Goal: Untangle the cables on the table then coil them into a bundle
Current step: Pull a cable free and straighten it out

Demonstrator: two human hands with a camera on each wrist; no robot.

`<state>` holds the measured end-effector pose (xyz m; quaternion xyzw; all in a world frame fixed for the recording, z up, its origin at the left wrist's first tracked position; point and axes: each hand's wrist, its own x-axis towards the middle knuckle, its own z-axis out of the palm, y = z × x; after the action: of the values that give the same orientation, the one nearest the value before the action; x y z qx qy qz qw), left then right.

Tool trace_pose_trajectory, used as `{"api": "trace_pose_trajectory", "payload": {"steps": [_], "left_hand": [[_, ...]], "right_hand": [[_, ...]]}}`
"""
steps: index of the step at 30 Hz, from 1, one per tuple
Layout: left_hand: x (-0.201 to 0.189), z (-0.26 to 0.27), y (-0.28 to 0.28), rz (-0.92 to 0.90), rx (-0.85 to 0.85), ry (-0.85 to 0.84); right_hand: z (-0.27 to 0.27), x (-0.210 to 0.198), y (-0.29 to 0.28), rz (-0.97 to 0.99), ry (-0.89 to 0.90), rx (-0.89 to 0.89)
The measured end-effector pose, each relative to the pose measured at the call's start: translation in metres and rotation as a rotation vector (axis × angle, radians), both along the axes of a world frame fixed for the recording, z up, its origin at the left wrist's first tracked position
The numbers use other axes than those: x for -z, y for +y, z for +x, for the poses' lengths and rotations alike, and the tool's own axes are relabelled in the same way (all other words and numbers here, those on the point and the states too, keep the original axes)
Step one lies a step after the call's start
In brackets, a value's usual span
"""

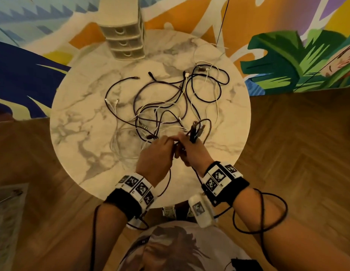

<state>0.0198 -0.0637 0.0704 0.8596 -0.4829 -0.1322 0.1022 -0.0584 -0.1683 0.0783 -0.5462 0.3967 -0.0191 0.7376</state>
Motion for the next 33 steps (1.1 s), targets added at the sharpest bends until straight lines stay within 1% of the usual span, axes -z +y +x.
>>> {"api": "trace_pose_trajectory", "payload": {"steps": [3,5,8,10,12,14,15,16,17,18,21,22,23,25,27,29,31,32,33], "left_hand": [[0.023,0.003,0.011,0.043,-0.054,0.085],[0.037,0.018,0.015,0.098,-0.073,0.109],[0.044,0.059,0.009,0.166,-0.116,0.075],[0.043,0.083,0.008,0.151,-0.163,0.011],[0.051,0.095,0.016,0.182,-0.133,-0.019],[0.067,0.098,0.030,0.308,-0.056,0.028],[0.071,0.099,0.036,0.388,-0.047,0.072],[0.072,0.098,0.040,0.427,-0.063,0.109],[0.067,0.095,0.041,0.423,-0.100,0.122],[0.060,0.092,0.039,0.373,-0.130,0.111],[0.027,0.068,0.028,0.178,-0.118,-0.037],[0.018,0.058,0.023,0.104,-0.112,-0.059],[0.011,0.047,0.018,0.058,-0.107,-0.045],[0.006,0.027,0.005,0.054,-0.062,0.044],[0.011,0.013,-0.007,0.159,0.021,0.144],[0.020,0.010,-0.017,0.274,0.113,0.169],[0.018,0.012,-0.022,0.302,0.155,0.209],[0.011,0.014,-0.026,0.275,0.146,0.283],[0.002,0.014,-0.029,0.198,0.115,0.416]], "right_hand": [[-0.003,0.002,-0.006,0.027,-0.018,-0.002],[-0.003,-0.002,-0.010,0.021,-0.048,0.006],[-0.004,-0.013,-0.020,-0.019,-0.119,0.107],[-0.005,-0.022,-0.033,-0.014,-0.191,0.201],[-0.007,-0.027,-0.045,-0.005,-0.239,0.251],[-0.011,-0.027,-0.051,-0.018,-0.226,0.276],[-0.013,-0.026,-0.054,-0.024,-0.212,0.295],[-0.016,-0.024,-0.058,-0.029,-0.199,0.313],[-0.019,-0.023,-0.062,-0.034,-0.191,0.326],[-0.022,-0.021,-0.067,-0.037,-0.188,0.335],[-0.028,-0.019,-0.077,-0.033,-0.178,0.344],[-0.028,-0.019,-0.077,-0.035,-0.174,0.344],[-0.028,-0.019,-0.076,-0.036,-0.168,0.338],[-0.026,-0.018,-0.072,-0.039,-0.157,0.313],[-0.025,-0.018,-0.069,-0.045,-0.144,0.288],[-0.025,-0.017,-0.069,-0.051,-0.122,0.273],[-0.027,-0.022,-0.069,-0.080,-0.126,0.272],[-0.028,-0.024,-0.072,-0.095,-0.150,0.278],[-0.031,-0.027,-0.076,-0.121,-0.178,0.292]]}}
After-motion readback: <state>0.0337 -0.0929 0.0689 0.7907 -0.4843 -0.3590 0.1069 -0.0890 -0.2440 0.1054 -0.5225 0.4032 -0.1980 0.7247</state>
